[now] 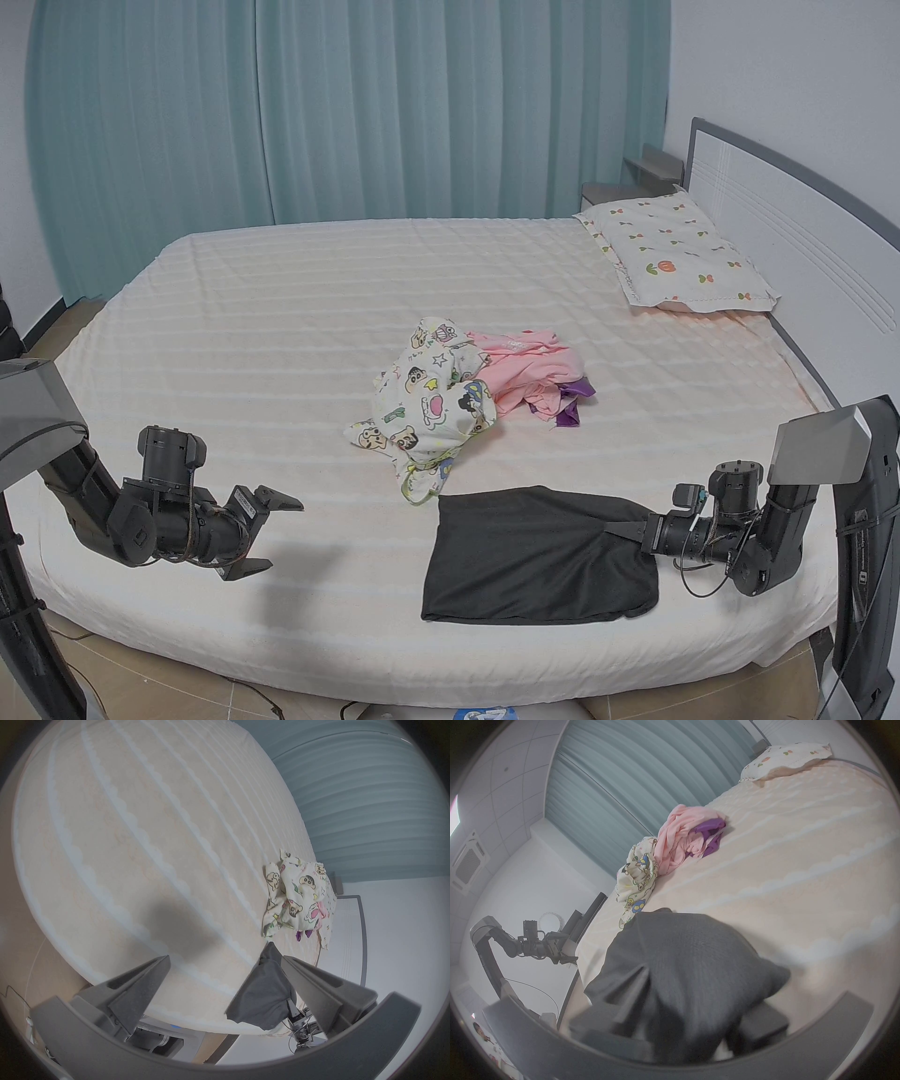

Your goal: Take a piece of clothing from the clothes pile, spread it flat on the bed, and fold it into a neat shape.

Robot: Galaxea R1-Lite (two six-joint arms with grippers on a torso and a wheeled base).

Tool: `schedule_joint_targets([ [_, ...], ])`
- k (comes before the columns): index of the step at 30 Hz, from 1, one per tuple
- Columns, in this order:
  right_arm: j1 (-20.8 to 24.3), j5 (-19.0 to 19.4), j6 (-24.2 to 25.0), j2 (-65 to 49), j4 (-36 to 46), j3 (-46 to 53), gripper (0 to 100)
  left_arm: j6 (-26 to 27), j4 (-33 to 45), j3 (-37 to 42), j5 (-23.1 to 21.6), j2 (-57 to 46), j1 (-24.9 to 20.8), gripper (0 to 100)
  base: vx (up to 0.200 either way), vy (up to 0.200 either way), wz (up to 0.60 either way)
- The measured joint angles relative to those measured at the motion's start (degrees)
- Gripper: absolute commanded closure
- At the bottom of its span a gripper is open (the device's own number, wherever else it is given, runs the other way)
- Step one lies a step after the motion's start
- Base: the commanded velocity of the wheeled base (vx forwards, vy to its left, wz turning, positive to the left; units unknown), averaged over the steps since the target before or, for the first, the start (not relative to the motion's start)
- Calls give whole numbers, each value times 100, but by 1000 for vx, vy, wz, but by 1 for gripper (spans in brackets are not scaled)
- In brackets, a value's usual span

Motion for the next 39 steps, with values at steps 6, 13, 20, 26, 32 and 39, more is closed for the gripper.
schedule_joint_targets([
  [6,-26,-5,95,-28,-123,11,0,1,2,2,2,0,0,0,0,-67,0],
  [13,-11,-85,827,-52,-188,-16,0,-5,4,-7,6,0,4,0,0,0,0],
  [20,269,-307,1014,-78,-199,-51,0,-60,0,-77,343,52,-77,0,0,0,0],
  [26,485,-385,1242,-78,-194,-55,0,-112,2,-102,394,94,-132,0,0,0,0],
  [32,650,-545,1510,-56,-137,-145,0,-293,20,-199,402,118,-151,0,0,0,0],
  [39,752,-585,1625,11,-106,-243,0,-355,6,-195,391,118,-146,0,0,114,0],
])
